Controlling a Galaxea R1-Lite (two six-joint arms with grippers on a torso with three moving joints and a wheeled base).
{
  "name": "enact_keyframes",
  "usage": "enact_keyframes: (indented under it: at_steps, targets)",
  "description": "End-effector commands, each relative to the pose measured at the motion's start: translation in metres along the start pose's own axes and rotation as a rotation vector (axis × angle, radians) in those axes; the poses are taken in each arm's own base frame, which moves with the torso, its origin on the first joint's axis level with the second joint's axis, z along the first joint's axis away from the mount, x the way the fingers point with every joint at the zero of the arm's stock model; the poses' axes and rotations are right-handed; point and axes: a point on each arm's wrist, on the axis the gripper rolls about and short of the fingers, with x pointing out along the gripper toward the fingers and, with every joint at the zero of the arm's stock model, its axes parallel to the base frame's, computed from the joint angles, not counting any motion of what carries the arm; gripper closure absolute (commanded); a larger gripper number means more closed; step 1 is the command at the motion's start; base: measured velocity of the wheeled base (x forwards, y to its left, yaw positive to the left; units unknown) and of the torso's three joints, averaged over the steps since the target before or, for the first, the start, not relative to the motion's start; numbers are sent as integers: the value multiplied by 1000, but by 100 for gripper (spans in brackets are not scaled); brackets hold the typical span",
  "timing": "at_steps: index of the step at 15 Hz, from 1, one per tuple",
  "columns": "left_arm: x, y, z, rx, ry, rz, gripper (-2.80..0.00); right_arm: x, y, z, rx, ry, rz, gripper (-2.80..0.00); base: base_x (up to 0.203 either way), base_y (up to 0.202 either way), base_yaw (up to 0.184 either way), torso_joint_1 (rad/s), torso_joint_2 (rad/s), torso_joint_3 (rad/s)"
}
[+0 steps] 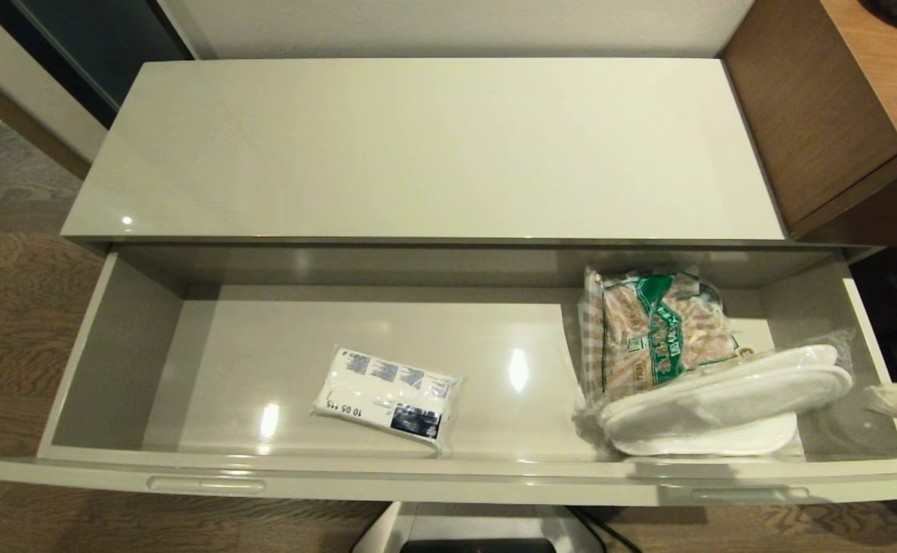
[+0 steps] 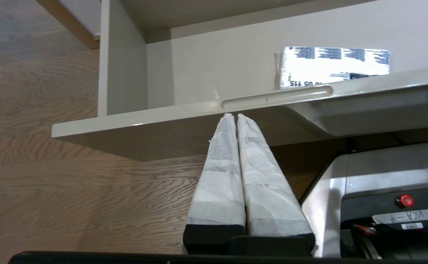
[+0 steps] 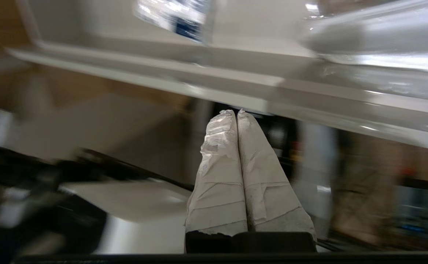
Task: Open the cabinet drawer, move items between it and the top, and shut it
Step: Put the disposable slippers in the drawer, then take out the disposable slippers from the drawer
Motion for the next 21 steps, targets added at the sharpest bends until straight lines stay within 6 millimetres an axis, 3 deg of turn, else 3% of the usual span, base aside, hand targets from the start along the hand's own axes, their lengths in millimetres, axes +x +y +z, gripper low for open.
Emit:
enact_keyframes:
  at_steps: [1, 4, 7, 10, 18, 21]
  targets:
    - [0, 0, 0, 1, 1, 0, 0, 17, 5, 7, 76, 20, 30, 0, 0, 0, 0, 0, 0, 0]
    - [0, 0, 0, 1, 1, 0, 0, 61, 10, 23, 146, 57, 17, 0, 0, 0, 0, 0, 0, 0]
    - [0, 0, 0, 1, 1, 0, 0, 80, 11, 26, 161, 86, 1, 0, 0, 0, 0, 0, 0, 0]
    - [0, 0, 0, 1, 0, 0, 0, 73, 10, 22, 159, 87, -9, 0, 0, 0, 0, 0, 0, 0]
    - [0, 0, 0, 1, 1, 0, 0, 42, 2, 14, 160, 63, -238, 0, 0, 0, 0, 0, 0, 0]
    - [0, 0, 0, 1, 1, 0, 0, 16, 4, 15, 156, 33, -255, 0, 0, 0, 0, 0, 0, 0]
